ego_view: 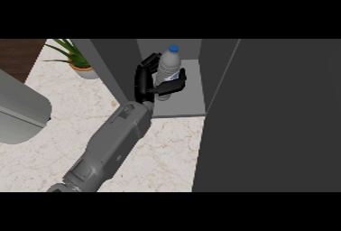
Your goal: Pick up the bottled water, place it into the cabinet and close the cabinet
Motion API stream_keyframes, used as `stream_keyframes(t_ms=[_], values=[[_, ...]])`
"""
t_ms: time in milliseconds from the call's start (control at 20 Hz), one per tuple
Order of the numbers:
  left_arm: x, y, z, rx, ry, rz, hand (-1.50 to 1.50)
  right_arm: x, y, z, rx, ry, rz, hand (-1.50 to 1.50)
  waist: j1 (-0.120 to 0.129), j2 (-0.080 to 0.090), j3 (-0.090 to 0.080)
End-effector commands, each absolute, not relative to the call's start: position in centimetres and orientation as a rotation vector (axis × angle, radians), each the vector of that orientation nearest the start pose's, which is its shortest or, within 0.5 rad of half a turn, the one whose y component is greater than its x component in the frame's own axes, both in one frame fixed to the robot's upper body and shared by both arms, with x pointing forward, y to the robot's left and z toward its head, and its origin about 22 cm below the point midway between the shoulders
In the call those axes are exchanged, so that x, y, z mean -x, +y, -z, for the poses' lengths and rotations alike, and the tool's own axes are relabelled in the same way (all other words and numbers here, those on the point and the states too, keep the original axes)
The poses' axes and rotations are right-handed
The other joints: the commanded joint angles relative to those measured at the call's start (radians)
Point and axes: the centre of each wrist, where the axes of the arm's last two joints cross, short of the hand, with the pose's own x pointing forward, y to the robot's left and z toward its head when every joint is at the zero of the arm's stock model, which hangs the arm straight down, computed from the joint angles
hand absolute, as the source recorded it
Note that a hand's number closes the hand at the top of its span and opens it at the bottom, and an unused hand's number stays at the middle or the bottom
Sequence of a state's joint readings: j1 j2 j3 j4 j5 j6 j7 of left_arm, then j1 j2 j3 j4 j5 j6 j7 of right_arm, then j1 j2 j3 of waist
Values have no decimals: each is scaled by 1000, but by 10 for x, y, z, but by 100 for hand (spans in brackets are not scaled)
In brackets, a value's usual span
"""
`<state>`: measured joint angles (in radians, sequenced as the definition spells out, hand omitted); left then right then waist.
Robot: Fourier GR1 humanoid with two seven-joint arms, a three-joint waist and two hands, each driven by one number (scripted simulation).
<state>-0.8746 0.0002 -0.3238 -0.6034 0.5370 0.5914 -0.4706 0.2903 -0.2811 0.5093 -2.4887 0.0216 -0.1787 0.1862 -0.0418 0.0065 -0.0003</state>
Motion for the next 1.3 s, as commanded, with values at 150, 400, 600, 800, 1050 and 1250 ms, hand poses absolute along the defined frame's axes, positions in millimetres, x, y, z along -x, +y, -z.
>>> stream_keyframes(t_ms=[150,400,600,800,1050,1250], values=[[-406,91,-11,-260,-1752,-60,150,-105,-197,-162,-291,-1946,-242,-150,-11,8,0],[-411,96,-9,-336,-1755,-76,150,-97,-196,-166,-281,-1964,-232,-150,-27,10,0],[-414,103,-6,-381,-1787,1,150,-98,-196,-162,-273,-1964,-241,-150,-11,7,0],[-421,96,-18,-423,-1750,-6,-150,-107,-203,-159,-293,-1978,-246,-150,-43,20,1],[-431,110,-31,-366,-1785,-18,-150,-104,-200,-163,-303,-1982,-240,-150,-27,19,-1],[-424,107,-18,-356,-1768,-24,-150,-99,-198,-155,-308,-1971,-254,-150,-43,21,-1]])
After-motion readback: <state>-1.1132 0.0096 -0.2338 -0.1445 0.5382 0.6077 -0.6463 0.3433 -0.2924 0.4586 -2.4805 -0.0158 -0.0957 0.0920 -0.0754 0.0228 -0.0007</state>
